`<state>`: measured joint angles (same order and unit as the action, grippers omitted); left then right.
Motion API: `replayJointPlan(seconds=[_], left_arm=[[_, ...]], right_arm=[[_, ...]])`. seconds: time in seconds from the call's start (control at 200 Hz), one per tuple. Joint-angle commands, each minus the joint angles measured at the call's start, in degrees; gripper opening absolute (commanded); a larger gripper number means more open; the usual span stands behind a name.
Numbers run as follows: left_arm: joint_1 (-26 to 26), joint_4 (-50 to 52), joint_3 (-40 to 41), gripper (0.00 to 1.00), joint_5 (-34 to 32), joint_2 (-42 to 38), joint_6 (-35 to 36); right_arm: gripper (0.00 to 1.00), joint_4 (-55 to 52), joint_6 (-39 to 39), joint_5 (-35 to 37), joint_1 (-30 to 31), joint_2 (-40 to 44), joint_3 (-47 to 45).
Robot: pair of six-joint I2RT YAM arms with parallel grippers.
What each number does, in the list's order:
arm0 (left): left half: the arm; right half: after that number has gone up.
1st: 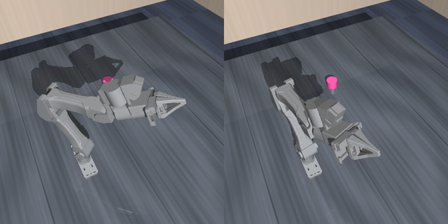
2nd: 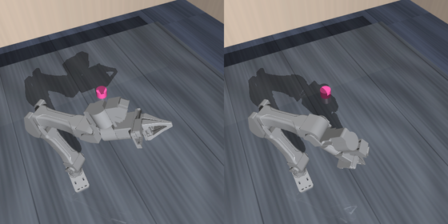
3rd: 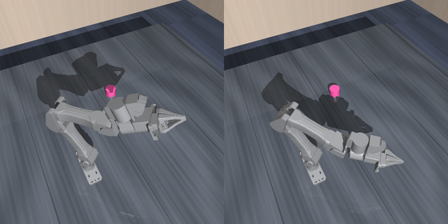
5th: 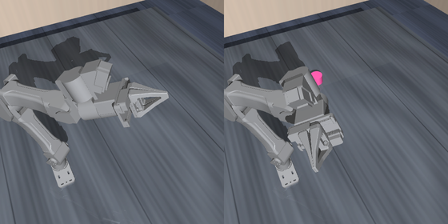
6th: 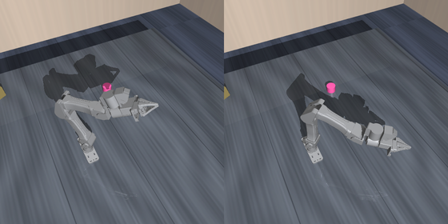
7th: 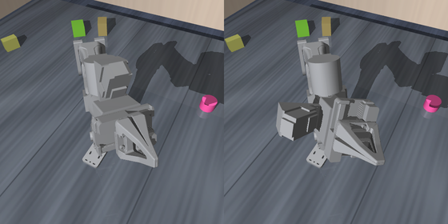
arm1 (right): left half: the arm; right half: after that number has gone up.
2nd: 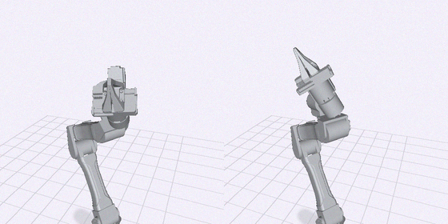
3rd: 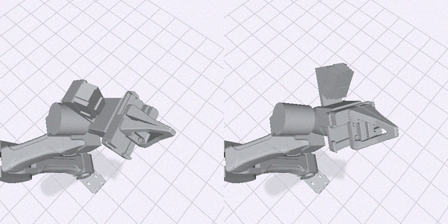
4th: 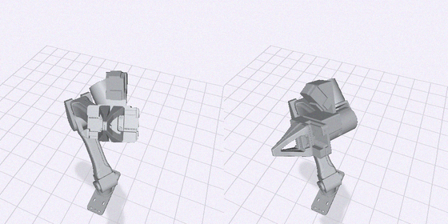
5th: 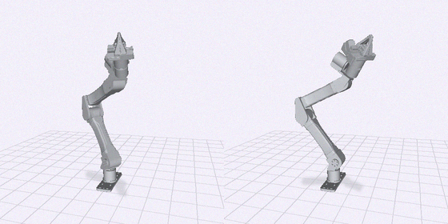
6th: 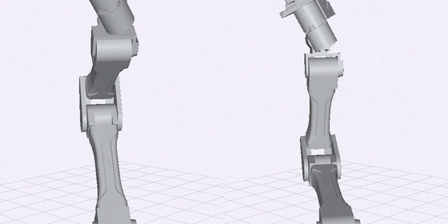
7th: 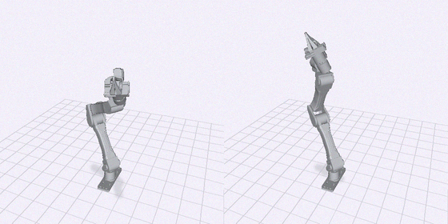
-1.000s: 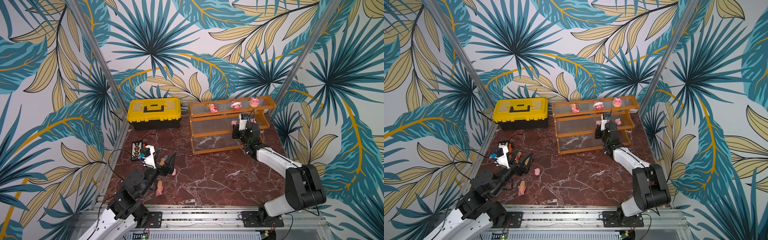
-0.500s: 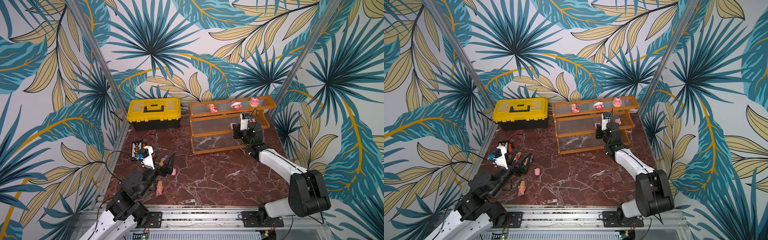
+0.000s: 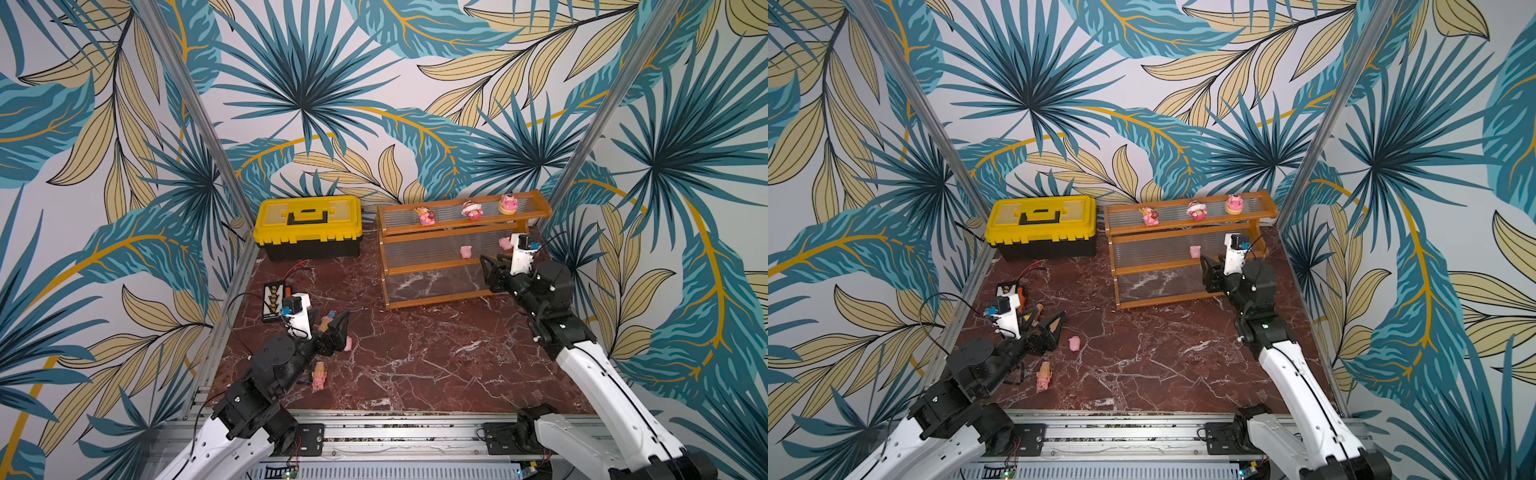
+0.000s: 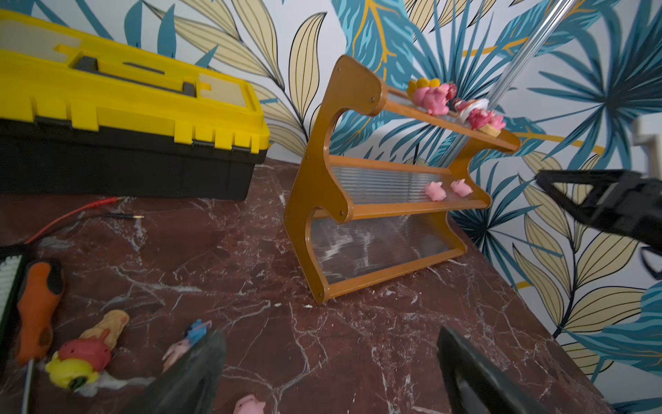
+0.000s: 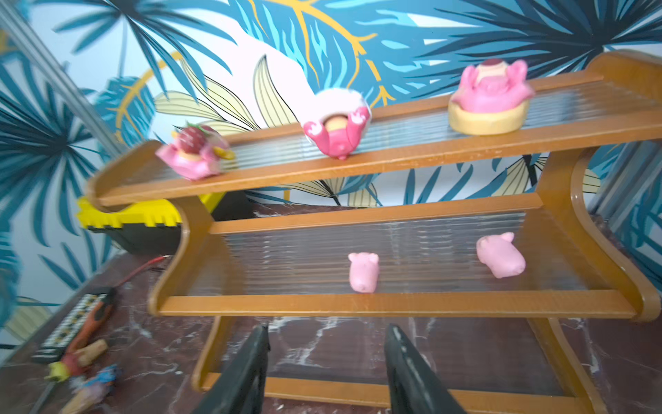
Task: Organize plastic toys on shelves
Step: Place the plastic toy on the shelf, then pick up the plastic toy at the center of the board.
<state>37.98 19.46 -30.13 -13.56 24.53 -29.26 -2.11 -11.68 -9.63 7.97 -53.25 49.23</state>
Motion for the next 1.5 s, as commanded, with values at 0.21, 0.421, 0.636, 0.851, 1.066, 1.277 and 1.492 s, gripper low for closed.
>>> replayJointPlan(seconds=[0.21, 0.421, 0.636, 0.851, 1.066, 1.277, 1.492], left_arm=[[-0.6, 19.9, -13.4, 0.93, -0.9, 9.6, -9.3], [-2.8, 25.8, -15.6, 0.92, 4.3, 15.9, -12.2], [-11.7, 24.0, -11.0, 0.82, 15.8, 22.8, -15.6], [-15.5, 18.0, -9.3, 0.53, 22.3, 34.3, -12.1], [-15.5, 14.4, -13.3, 0.43, 21.8, 50.9, -7.9], [-16.8, 18.6, -19.1, 0.37, 20.4, 59.0, 2.3], [-20.3, 14.9, -16.6, 0.36, 28.0, 58.9, 4.5]], right_arm=[[0.50, -28.0, -25.2, -33.7, -1.4, -4.4, 19.8], [0.49, -33.0, -20.1, -29.3, 4.8, -3.7, 18.0], [0.47, -21.4, -21.3, -15.9, 22.7, -5.8, 3.9], [0.46, -6.8, -26.2, -11.0, 30.1, -8.3, -5.2], [0.46, -1.3, -29.0, -9.5, 30.6, -7.6, -10.3], [0.46, 0.4, -31.1, -9.1, 30.6, -6.2, -13.1], [0.45, -0.2, -31.5, -8.6, 30.6, -5.1, -14.1]])
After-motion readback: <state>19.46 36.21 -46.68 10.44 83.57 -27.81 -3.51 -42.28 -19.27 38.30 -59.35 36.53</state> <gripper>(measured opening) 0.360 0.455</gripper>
